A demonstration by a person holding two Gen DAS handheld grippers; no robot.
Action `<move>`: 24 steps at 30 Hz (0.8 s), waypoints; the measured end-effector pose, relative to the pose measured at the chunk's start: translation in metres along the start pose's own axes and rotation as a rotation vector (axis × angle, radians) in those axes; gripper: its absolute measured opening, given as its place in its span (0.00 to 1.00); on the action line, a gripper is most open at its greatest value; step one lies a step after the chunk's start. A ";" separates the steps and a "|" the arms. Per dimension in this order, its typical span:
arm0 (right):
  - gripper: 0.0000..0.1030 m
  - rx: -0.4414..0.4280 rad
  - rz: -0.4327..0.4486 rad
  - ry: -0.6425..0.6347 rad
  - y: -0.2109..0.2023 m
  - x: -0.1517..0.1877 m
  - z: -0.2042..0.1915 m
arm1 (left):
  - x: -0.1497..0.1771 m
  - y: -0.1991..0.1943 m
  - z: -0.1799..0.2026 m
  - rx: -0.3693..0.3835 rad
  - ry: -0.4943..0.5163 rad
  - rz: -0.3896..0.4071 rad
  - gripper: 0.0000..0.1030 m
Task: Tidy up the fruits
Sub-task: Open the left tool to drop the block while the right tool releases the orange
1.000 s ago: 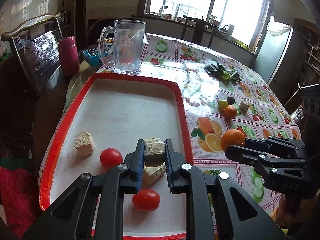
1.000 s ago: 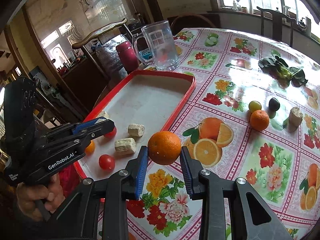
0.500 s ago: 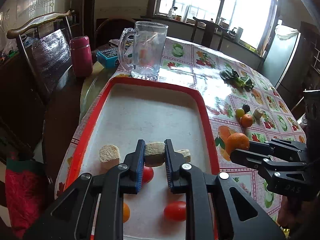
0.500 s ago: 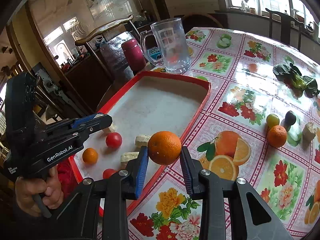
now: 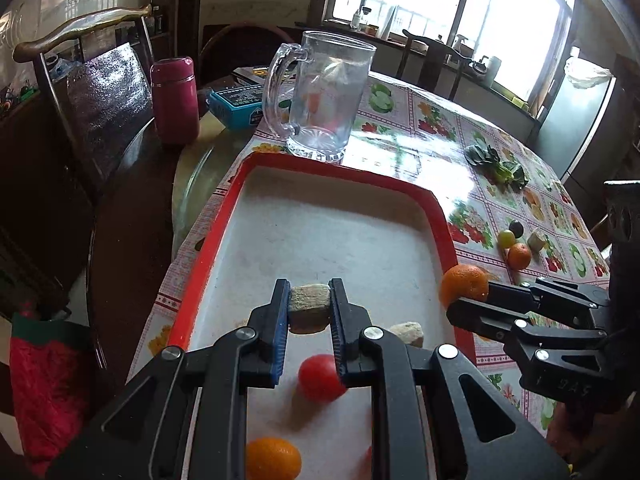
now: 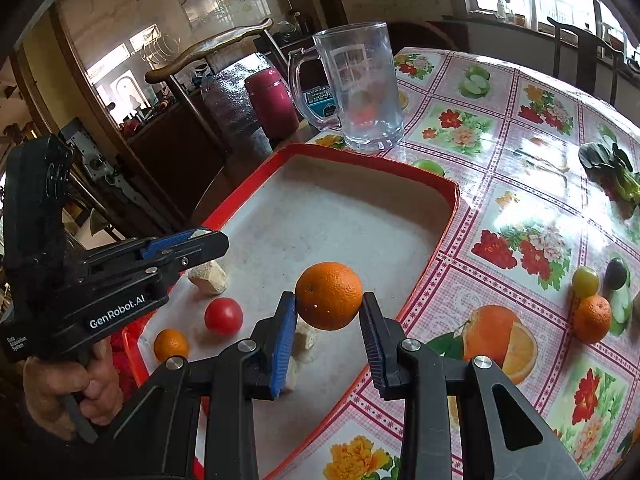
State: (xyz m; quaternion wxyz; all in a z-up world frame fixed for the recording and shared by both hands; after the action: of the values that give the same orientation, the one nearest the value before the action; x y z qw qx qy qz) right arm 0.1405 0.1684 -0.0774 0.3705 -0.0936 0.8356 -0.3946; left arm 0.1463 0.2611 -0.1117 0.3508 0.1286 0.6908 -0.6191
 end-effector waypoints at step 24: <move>0.35 0.020 -0.075 -0.022 0.034 -0.002 0.012 | 0.004 0.050 -0.006 -0.074 0.029 -0.156 0.34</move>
State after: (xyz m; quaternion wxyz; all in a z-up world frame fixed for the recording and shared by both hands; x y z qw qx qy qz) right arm 0.1548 0.1848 -0.1060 0.3655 -0.1252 0.8234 -0.4156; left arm 0.1726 0.2758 -0.1524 0.2961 0.0703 0.7259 -0.6168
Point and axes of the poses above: each gripper's, at about its wrist camera, not at the fingertips, and y roughly the way its jaws point, z to its right, x to its underside, the point moved 8 cm from there along y, roughly the way its jaws point, and after that the axes turned 12 degrees about -x, right-handed, at the moved point
